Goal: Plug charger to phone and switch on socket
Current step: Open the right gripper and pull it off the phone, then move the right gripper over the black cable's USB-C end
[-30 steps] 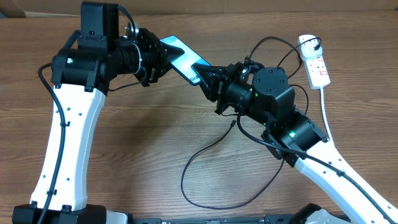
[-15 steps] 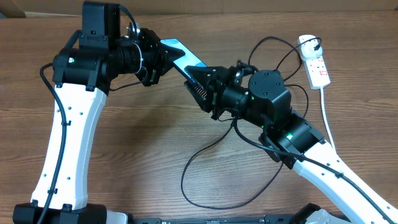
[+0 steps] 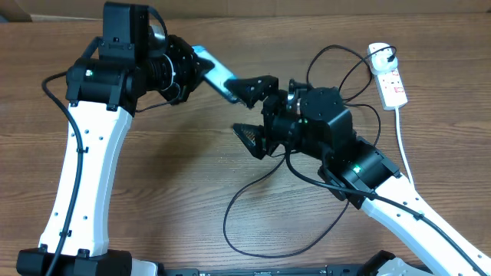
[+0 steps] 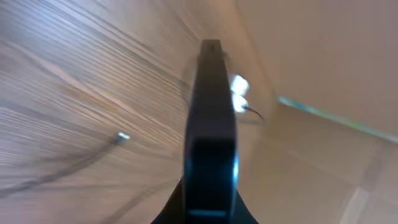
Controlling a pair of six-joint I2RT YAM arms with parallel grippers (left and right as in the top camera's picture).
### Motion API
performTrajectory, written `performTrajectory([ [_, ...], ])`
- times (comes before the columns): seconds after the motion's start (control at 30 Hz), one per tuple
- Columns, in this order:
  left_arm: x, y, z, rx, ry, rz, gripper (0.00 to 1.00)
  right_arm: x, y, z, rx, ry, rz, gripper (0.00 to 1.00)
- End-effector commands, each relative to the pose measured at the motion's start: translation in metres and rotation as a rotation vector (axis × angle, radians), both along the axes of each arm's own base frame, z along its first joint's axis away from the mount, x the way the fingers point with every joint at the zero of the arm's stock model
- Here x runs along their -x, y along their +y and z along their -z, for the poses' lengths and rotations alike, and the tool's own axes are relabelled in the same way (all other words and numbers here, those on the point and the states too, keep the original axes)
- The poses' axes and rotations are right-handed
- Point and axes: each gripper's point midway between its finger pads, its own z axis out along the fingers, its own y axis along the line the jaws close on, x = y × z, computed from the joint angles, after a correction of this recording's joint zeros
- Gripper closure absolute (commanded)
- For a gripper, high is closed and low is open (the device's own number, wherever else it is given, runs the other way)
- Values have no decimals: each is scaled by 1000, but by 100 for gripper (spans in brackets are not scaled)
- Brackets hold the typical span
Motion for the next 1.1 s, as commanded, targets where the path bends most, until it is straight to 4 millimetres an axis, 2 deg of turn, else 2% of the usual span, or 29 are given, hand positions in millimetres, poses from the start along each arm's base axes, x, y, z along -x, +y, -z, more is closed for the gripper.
performTrajectory([
  [0.0, -2, 37, 22, -283, -35, -28, 96, -4, -19, 13, 180, -85, 44, 0],
  [0.1, 10, 64, 39, -469, 12, -23, 96, -3, -43, 51, 384, -53, 81, 0],
  [0.17, 17, 75, 50, -552, 37, 7, 96, 0, -64, 76, 545, -39, 97, 0],
  [0.33, 29, 76, 84, -621, 78, 148, 96, 14, -118, 131, 892, 74, 127, 0],
  [0.4, 34, 69, 100, -600, 93, 208, 96, 21, -131, 149, 975, 126, 125, 0],
  [0.53, 37, 30, 115, -442, -2, 419, 96, 25, -135, 171, 1040, 189, 98, 0],
  [0.7, 49, -17, 102, -286, -189, 688, 96, 24, -135, 187, 1077, 225, 81, 0],
  [0.8, 64, -41, 81, -182, -343, 849, 96, 24, -138, 190, 1099, 230, 82, 0],
  [0.9, 70, -40, 61, -156, -413, 853, 96, 25, -145, 191, 1120, 238, 70, 0],
  [1.07, 89, -15, 25, -222, -511, 809, 96, 23, -164, 193, 1156, 262, 48, 0],
])
